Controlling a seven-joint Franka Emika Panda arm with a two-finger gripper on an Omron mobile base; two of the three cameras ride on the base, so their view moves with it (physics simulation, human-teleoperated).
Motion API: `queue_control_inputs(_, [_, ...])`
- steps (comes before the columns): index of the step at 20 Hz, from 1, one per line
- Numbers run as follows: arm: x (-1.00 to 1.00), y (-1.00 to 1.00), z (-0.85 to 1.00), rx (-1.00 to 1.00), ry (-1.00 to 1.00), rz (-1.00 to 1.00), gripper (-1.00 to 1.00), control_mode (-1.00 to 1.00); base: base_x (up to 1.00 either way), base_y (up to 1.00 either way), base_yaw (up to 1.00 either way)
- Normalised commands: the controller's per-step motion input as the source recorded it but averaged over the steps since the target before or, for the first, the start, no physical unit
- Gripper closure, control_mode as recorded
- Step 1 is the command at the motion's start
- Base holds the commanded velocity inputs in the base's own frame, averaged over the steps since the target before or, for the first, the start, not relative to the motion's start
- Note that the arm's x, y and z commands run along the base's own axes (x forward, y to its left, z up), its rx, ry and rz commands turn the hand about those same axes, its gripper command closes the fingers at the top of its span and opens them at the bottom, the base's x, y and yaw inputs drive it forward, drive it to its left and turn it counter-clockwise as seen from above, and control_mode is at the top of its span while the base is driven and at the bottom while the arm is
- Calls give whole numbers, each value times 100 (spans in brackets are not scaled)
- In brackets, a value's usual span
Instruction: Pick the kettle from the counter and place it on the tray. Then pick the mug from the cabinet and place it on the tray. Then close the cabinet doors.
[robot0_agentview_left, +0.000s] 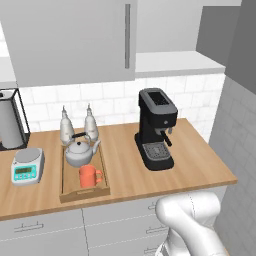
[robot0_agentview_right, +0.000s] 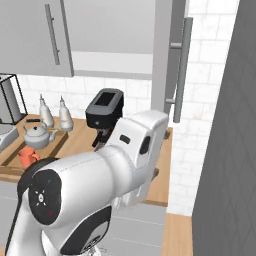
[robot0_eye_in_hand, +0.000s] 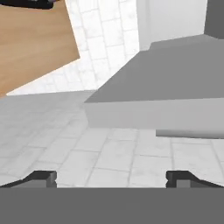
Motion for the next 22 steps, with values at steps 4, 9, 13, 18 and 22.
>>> queue_control_inputs(4, [50, -39, 0, 14, -1, 3, -100, -100, 0, 0, 0])
queue_control_inputs(9, [43, -37, -1, 10, 0, 0, -100, -100, 0, 0, 0])
queue_control_inputs(13, [55, -20, -7, 7, -2, 3, -100, -100, 0, 0, 0])
queue_control_inputs(18, [53, -35, -10, 7, -2, 6, -100, -100, 0, 0, 0])
queue_control_inputs(22, [40, -38, -15, 3, -6, 4, -100, -100, 0, 0, 0])
